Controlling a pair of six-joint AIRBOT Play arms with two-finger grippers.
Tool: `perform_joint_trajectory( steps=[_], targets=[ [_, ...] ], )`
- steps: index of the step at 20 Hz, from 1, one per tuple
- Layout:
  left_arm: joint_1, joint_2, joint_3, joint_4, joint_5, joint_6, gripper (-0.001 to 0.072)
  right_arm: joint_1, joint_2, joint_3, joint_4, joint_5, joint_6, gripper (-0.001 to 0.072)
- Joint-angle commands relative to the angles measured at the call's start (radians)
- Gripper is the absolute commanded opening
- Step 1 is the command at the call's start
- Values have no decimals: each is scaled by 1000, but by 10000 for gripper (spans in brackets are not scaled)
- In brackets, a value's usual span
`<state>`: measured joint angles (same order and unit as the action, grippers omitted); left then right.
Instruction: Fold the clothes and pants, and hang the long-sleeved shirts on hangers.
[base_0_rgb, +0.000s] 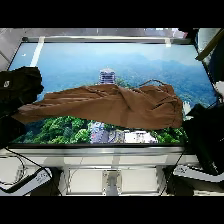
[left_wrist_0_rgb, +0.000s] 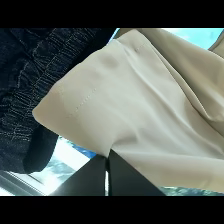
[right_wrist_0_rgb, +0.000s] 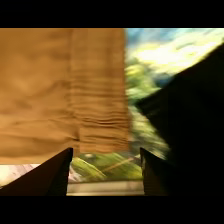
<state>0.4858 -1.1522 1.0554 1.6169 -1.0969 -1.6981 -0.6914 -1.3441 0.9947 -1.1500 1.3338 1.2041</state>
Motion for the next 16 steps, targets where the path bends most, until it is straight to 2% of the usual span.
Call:
perform_joint_trajectory(
  steps=[1, 6, 12, 16],
  targets=[
    [0, 0, 0, -4, 0, 4, 8, 22, 23, -196, 107, -171, -74, 454],
    [0, 0, 0, -4, -2, 4, 8, 54, -2, -193, 95, -263, -81, 454],
    [0, 0, 0, -4, -8, 4, 8, 47, -2, -74, 0, -192, -80, 454],
    [0, 0, 0, -5, -8, 4, 8, 47, -5, -98, 0, -204, -81, 453]
  ],
)
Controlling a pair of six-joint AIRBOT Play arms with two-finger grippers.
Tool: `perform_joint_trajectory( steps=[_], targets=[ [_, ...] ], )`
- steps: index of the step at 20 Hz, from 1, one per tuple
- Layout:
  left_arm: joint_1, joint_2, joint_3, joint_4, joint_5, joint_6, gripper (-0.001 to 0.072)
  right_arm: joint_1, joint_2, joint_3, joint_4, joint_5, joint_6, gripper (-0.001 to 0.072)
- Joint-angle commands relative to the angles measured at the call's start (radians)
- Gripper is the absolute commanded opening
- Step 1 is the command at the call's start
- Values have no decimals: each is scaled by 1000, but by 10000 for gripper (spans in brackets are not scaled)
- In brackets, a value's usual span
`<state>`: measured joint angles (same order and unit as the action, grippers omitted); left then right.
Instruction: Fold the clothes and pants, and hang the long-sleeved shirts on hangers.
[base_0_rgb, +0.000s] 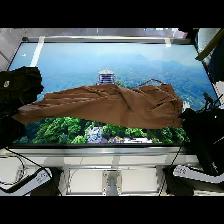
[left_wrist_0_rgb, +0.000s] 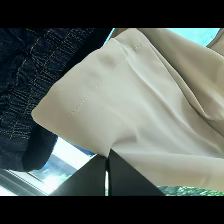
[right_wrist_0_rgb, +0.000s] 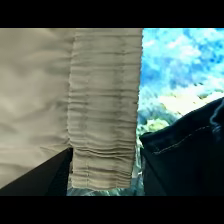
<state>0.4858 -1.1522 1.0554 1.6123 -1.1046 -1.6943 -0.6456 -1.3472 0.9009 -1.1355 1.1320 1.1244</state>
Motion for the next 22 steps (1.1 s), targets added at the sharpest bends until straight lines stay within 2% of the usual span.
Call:
perform_joint_trajectory(
  steps=[1, 5, 9, 12, 13, 17, 22],
  targets=[
    [0, 0, 0, 0, 0, 0, 8, 1, -2, -18, -14, -10, -1, 453],
    [0, 0, 0, 0, 0, 0, 8, 2, -2, -84, 27, -77, -20, 453],
    [0, 0, 0, 0, 0, 0, 8, 4, -2, -94, 223, -68, -121, 436],
    [0, 0, 0, 0, 0, 0, 8, 4, 2, -93, 318, 26, -200, 67],
    [0, 1, 0, 0, -1, 0, 8, 3, 7, -84, 311, 68, -201, 22],
    [5, 40, 38, 4, 11, 0, 8, 2, 60, 41, 194, 230, -190, 22],
    [42, 176, 102, 19, 67, 0, 8, -77, 161, 230, 64, 322, -163, 22]
  ],
)
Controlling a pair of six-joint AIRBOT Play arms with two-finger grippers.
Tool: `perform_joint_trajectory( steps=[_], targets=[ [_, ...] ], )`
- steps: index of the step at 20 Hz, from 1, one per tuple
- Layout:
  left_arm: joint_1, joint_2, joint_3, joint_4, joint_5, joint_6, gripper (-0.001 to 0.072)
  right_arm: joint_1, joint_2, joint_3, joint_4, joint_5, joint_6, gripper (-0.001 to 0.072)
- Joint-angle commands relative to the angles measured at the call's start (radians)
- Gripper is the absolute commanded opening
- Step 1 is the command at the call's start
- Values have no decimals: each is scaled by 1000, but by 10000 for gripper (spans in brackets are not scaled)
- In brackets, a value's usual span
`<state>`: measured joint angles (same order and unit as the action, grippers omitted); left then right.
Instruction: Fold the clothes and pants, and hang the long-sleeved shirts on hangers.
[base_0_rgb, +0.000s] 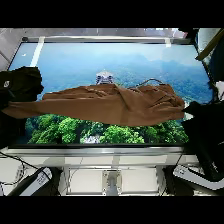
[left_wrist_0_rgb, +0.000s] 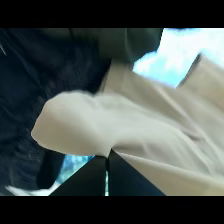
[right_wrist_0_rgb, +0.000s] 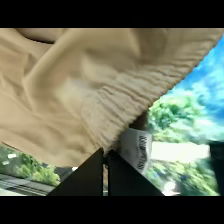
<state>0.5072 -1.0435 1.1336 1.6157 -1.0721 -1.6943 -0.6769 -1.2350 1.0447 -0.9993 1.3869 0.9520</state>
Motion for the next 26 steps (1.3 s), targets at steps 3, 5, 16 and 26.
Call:
perform_joint_trajectory(
  steps=[3, 5, 16, 26],
  targets=[
    [66, 110, 20, 16, -68, 34, 7, -165, 76, 64, -104, 110, 15, 21],
    [97, 109, -12, 16, -182, 85, 8, -228, 82, -4, -163, 119, 14, 21],
    [122, 113, -295, 50, -56, 113, 10, -363, 86, -179, -229, 33, 37, 50],
    [-128, -84, 85, -254, 79, 173, 625, -236, 80, 138, 178, -100, 111, 326]
  ],
)
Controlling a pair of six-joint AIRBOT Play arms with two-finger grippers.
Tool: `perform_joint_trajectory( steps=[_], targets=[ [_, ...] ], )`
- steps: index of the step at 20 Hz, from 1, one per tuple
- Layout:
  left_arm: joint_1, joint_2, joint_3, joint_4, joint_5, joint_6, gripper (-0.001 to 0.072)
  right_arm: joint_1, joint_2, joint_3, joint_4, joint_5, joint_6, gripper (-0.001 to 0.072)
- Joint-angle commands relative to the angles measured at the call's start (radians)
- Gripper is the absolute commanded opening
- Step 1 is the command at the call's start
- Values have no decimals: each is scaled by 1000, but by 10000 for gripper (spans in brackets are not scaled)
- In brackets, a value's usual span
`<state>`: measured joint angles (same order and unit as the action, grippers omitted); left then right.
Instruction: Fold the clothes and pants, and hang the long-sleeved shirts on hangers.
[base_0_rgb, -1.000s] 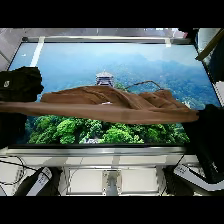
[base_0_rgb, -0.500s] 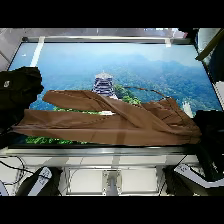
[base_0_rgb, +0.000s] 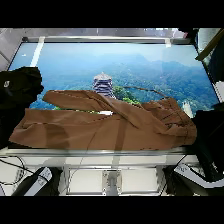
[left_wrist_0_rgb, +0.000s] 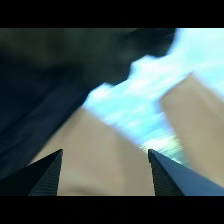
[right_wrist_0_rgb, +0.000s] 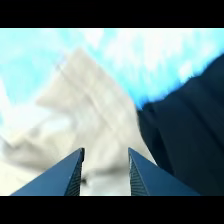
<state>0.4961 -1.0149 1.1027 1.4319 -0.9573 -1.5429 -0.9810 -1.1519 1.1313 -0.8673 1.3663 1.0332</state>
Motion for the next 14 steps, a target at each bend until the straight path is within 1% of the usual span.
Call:
perform_joint_trajectory(
  steps=[1, 3, 5, 8, 10, 14],
  targets=[
    [-174, -205, 176, -66, -103, 9, 625, 122, -14, 51, 19, -87, 30, 326],
    [-251, -394, 293, -35, -220, -92, 625, 225, -42, 51, -35, -95, 30, 326],
    [-272, -547, 375, -60, -286, -220, 625, 306, -66, 51, -91, -95, 30, 326],
    [-252, -638, 389, -98, -241, -323, 625, 372, -86, 50, -157, -95, 30, 326],
    [-221, -635, 389, -98, -196, -352, 625, 378, -87, 50, -160, -96, 29, 327],
    [-148, -640, 387, -97, -225, -352, 625, 376, -87, 50, -183, -103, 29, 327]
  ],
)
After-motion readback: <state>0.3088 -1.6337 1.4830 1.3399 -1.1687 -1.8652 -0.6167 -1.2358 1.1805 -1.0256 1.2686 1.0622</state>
